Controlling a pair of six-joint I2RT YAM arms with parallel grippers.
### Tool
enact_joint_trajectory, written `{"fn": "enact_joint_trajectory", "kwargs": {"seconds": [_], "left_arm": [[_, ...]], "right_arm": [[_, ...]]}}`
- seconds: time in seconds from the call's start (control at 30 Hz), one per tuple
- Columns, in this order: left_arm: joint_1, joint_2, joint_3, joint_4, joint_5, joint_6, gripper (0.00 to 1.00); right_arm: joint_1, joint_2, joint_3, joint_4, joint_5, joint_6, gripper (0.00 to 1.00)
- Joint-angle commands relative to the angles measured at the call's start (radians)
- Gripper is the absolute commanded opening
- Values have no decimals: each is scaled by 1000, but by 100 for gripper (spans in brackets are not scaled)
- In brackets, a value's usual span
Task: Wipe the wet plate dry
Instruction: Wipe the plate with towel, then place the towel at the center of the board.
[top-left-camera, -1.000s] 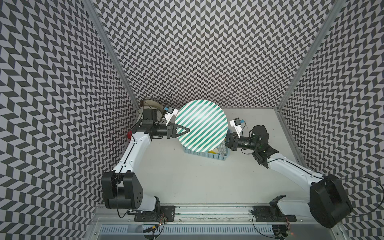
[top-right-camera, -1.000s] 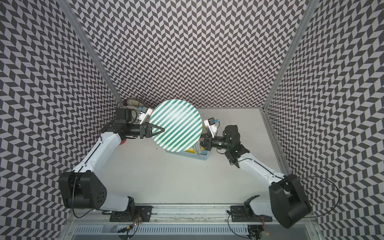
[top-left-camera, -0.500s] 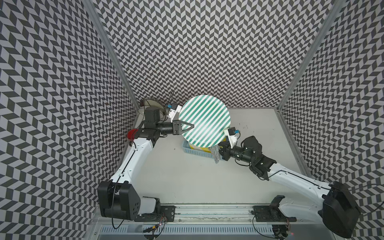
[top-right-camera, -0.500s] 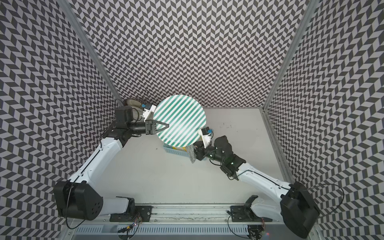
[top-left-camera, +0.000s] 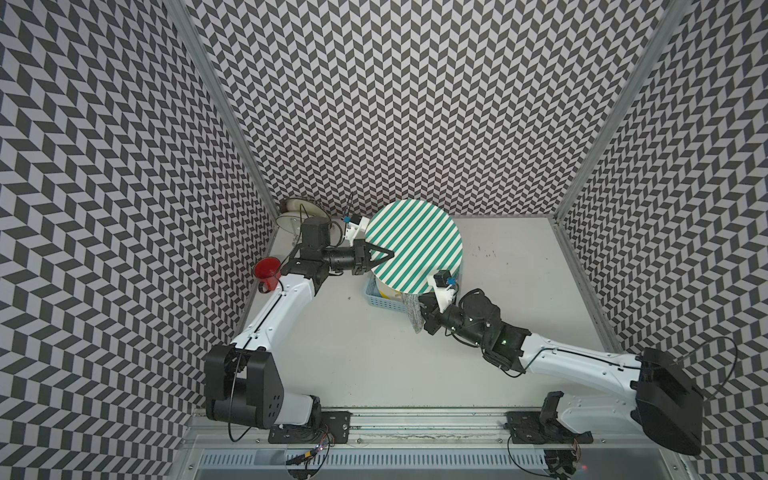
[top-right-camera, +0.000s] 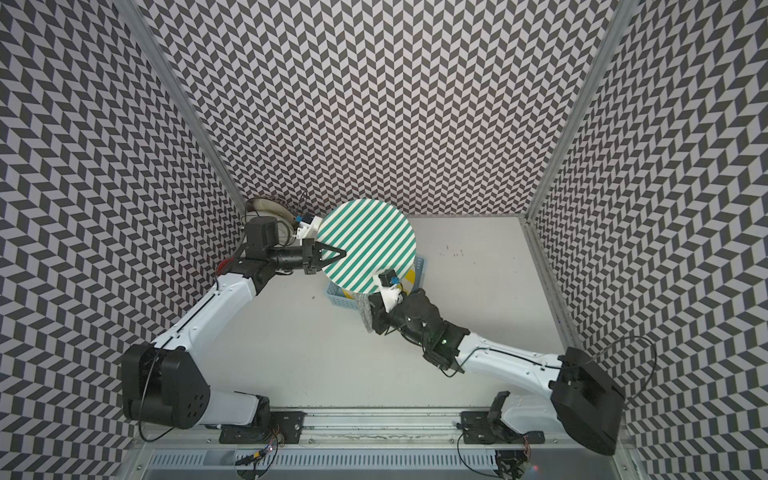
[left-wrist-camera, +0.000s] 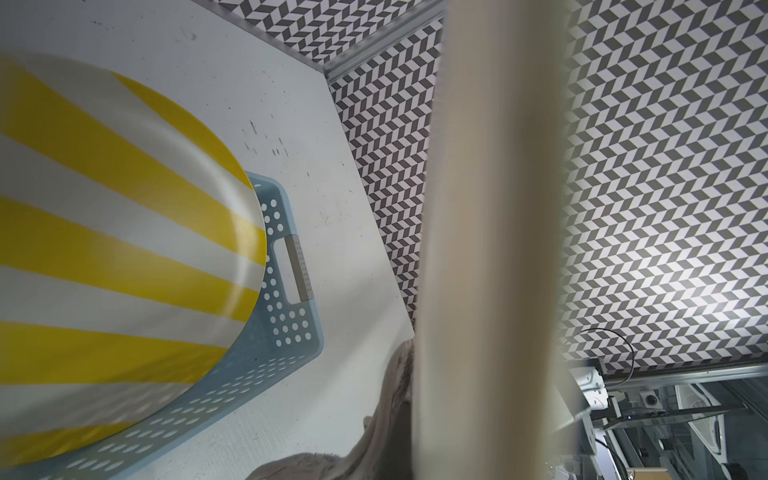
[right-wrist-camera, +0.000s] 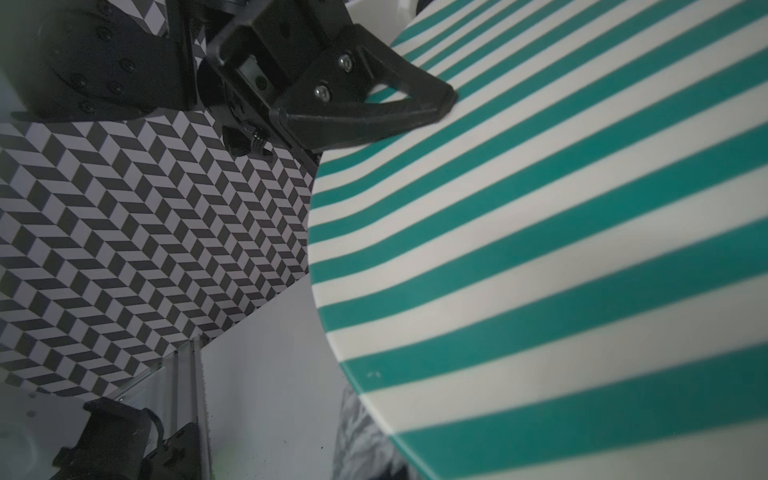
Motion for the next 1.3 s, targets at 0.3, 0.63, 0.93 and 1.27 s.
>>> {"fn": "enact_joint_trajectory", "kwargs": {"seconds": [0.3,0.63,0.93,1.27], "left_arm": [[-40,16,-33,60,-23,-11,0],[-35,1,-11,9,-109,119,0],[50,-17,74,67,-317,205,0],[64,6,130,84,-423,285,0]], "right_arm": [[102,215,281,316,216,-213,0],[102,195,347,265,187,-183,0],[72,-120,131,-82,349,13,0],[57,-392,-172,-656,486,499,0]]}}
